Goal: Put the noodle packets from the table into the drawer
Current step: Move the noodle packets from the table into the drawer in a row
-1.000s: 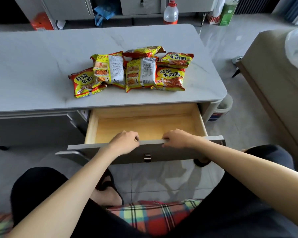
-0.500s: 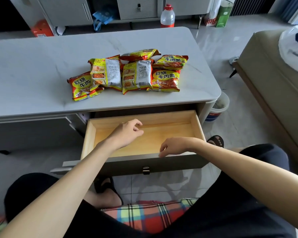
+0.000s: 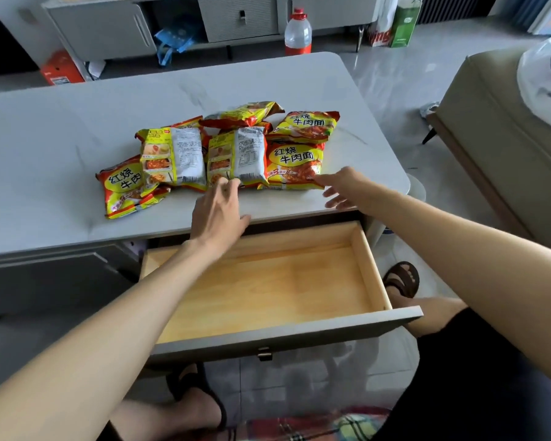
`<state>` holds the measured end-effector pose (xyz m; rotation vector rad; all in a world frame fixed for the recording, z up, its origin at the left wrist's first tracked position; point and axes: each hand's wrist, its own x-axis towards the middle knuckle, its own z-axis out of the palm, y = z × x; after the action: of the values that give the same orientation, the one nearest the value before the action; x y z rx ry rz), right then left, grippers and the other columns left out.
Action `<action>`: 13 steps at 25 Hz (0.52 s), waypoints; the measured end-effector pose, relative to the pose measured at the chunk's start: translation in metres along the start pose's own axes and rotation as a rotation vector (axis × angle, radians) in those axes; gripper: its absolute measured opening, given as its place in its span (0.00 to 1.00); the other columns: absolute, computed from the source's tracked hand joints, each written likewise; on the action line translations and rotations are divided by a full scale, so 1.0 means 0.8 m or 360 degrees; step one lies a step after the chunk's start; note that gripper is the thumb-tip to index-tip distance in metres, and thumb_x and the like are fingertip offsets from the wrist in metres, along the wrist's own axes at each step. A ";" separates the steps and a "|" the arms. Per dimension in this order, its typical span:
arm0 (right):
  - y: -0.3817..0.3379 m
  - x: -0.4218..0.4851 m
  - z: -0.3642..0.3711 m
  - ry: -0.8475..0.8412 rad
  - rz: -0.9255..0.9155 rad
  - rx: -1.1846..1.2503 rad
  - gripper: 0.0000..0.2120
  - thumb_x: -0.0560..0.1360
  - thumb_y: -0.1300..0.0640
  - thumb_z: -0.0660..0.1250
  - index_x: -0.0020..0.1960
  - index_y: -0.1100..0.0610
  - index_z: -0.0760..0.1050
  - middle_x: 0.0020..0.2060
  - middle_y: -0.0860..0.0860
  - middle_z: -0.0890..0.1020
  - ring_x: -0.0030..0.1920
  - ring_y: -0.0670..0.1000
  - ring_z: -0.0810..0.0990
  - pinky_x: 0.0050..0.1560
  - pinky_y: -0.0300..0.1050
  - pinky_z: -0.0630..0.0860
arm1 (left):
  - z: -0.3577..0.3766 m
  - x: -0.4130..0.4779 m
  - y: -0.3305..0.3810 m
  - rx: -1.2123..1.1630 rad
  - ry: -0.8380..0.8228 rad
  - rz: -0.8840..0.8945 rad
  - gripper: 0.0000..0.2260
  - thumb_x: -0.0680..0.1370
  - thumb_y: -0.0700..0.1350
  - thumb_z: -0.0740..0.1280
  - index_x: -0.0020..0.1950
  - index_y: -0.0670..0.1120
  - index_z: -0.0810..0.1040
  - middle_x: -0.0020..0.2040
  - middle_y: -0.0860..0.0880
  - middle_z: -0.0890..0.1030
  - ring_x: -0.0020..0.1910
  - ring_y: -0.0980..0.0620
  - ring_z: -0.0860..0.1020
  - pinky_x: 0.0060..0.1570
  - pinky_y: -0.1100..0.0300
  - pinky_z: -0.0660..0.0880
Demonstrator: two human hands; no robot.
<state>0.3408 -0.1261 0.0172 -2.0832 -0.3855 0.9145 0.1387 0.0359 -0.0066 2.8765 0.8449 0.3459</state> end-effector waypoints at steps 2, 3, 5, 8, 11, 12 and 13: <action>-0.003 0.020 0.012 -0.0033 0.0032 -0.0064 0.18 0.78 0.43 0.65 0.45 0.60 0.74 0.40 0.54 0.82 0.28 0.48 0.77 0.20 0.32 0.68 | 0.006 0.032 0.004 0.0145 0.0062 0.0059 0.31 0.71 0.53 0.74 0.68 0.43 0.66 0.65 0.39 0.72 0.60 0.39 0.73 0.56 0.45 0.75; -0.003 0.031 0.018 -0.0014 0.0023 -0.0065 0.16 0.78 0.45 0.65 0.41 0.58 0.73 0.37 0.53 0.82 0.25 0.47 0.77 0.18 0.31 0.65 | 0.009 0.045 0.006 0.0247 0.0096 0.0103 0.31 0.71 0.55 0.74 0.67 0.43 0.67 0.64 0.39 0.73 0.60 0.39 0.74 0.56 0.45 0.75; 0.000 0.047 0.025 0.0053 -0.0028 -0.0044 0.13 0.77 0.50 0.68 0.38 0.58 0.73 0.32 0.52 0.82 0.20 0.43 0.76 0.15 0.29 0.63 | 0.013 0.066 0.009 0.0480 0.0106 0.0166 0.27 0.72 0.53 0.73 0.65 0.43 0.68 0.62 0.39 0.74 0.58 0.38 0.74 0.55 0.45 0.74; 0.006 0.058 0.025 0.0068 -0.0145 -0.0097 0.12 0.76 0.56 0.70 0.35 0.58 0.75 0.30 0.52 0.82 0.19 0.43 0.76 0.18 0.31 0.65 | 0.015 0.084 0.014 0.0735 0.0043 0.0176 0.19 0.75 0.43 0.66 0.66 0.43 0.69 0.64 0.39 0.74 0.60 0.38 0.73 0.56 0.45 0.72; 0.008 0.053 0.024 0.0067 -0.0341 -0.0253 0.11 0.75 0.61 0.67 0.34 0.57 0.75 0.30 0.51 0.83 0.25 0.45 0.78 0.26 0.34 0.71 | 0.015 0.092 0.016 0.0796 0.0012 0.0242 0.17 0.75 0.37 0.64 0.64 0.46 0.72 0.62 0.42 0.75 0.59 0.39 0.73 0.55 0.44 0.73; 0.009 0.047 0.023 0.0069 -0.0389 -0.0306 0.11 0.75 0.61 0.66 0.33 0.56 0.75 0.30 0.50 0.83 0.25 0.44 0.79 0.28 0.35 0.72 | 0.013 0.093 0.016 0.0800 0.0017 0.0270 0.18 0.75 0.35 0.64 0.63 0.46 0.73 0.60 0.43 0.76 0.57 0.40 0.74 0.55 0.45 0.73; 0.014 0.039 0.022 0.0053 -0.0417 -0.0341 0.11 0.74 0.60 0.66 0.33 0.55 0.75 0.29 0.49 0.83 0.25 0.44 0.79 0.29 0.35 0.72 | 0.010 0.092 0.015 0.0791 0.0026 0.0285 0.18 0.75 0.35 0.64 0.63 0.47 0.74 0.58 0.43 0.77 0.56 0.40 0.75 0.54 0.45 0.74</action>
<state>0.3492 -0.1064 -0.0131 -2.1717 -0.7475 0.7065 0.2074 0.0657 0.0015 3.4263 0.7664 0.1968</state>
